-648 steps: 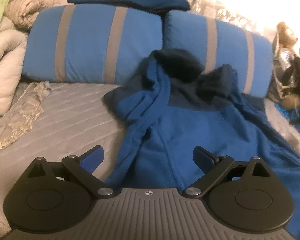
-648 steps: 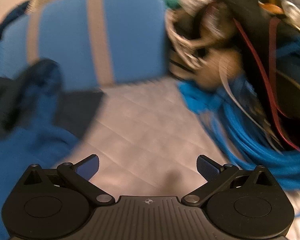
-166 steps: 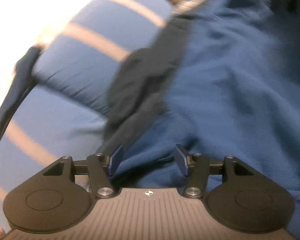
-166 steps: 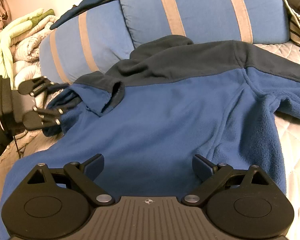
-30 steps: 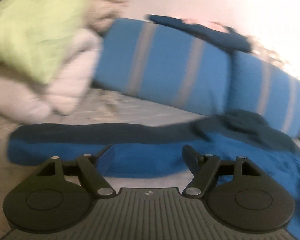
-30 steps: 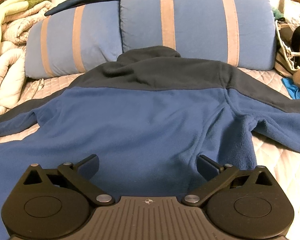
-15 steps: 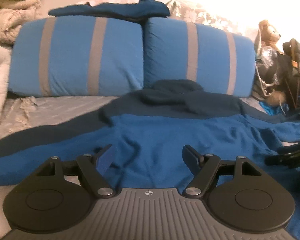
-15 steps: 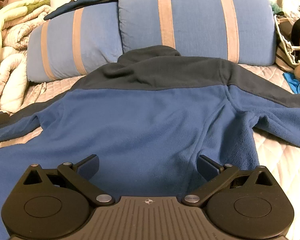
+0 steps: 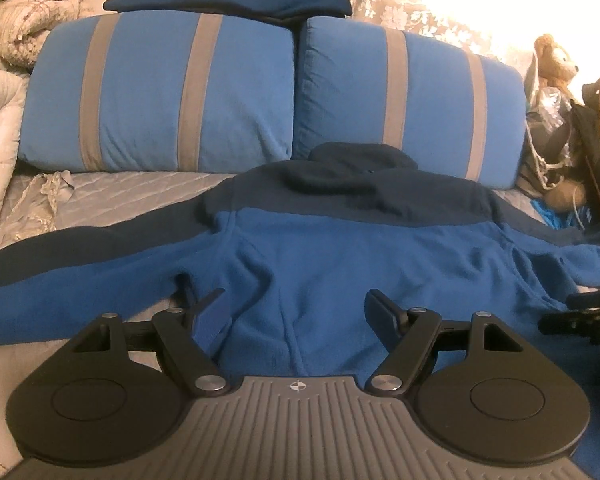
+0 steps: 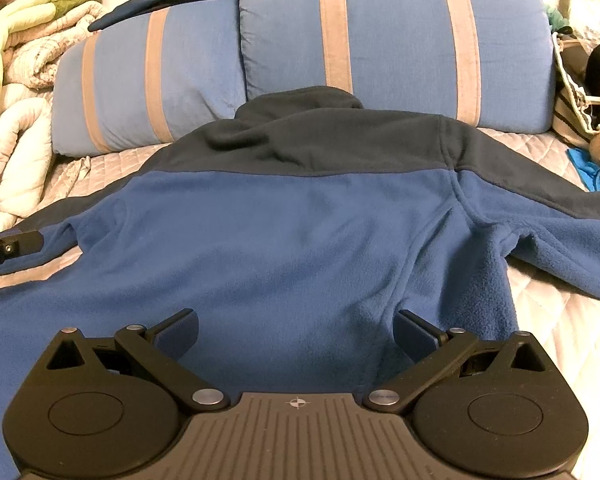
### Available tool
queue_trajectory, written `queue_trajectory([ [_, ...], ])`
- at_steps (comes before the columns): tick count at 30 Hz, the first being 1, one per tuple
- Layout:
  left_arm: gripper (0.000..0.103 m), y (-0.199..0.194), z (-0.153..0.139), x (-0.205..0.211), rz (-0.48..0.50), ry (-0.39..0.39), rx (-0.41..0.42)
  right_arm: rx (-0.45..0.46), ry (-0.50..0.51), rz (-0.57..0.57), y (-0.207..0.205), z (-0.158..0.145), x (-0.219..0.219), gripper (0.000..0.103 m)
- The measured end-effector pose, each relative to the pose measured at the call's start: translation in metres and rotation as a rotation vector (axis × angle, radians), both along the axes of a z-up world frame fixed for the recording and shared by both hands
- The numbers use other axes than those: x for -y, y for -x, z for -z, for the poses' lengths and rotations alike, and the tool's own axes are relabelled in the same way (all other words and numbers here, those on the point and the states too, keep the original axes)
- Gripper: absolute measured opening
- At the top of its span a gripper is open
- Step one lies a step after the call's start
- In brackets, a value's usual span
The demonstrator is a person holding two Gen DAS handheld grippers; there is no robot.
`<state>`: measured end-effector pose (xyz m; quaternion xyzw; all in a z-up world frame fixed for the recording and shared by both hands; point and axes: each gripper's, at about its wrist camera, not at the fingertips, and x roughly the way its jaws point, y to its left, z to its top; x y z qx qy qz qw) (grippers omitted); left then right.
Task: Fold large clothes
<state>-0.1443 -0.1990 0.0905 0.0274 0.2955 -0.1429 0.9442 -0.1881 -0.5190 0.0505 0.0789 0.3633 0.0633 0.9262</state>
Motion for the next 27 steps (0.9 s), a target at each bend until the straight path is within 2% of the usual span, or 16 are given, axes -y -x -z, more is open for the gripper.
queue_trajectory([
  [7,0.074,0.003,0.002,0.012,0.014,-0.075,0.022,0.012,-0.01,0.02,0.003,0.0,0.002,0.103],
  [12,0.074,0.002,0.004,0.014,0.024,-0.089,0.008,0.039,-0.012,0.043,0.007,-0.003,0.005,0.103],
  [17,0.074,0.001,0.004,0.011,0.019,-0.073,-0.006,0.159,-0.065,0.089,0.024,-0.016,0.022,0.103],
  [23,0.074,0.0,0.005,0.011,0.016,-0.068,-0.011,0.29,0.015,0.248,0.053,-0.033,0.075,0.103],
  [27,0.074,-0.001,0.004,0.01,0.023,-0.056,-0.018,0.288,0.066,0.412,0.075,-0.028,0.132,0.102],
])
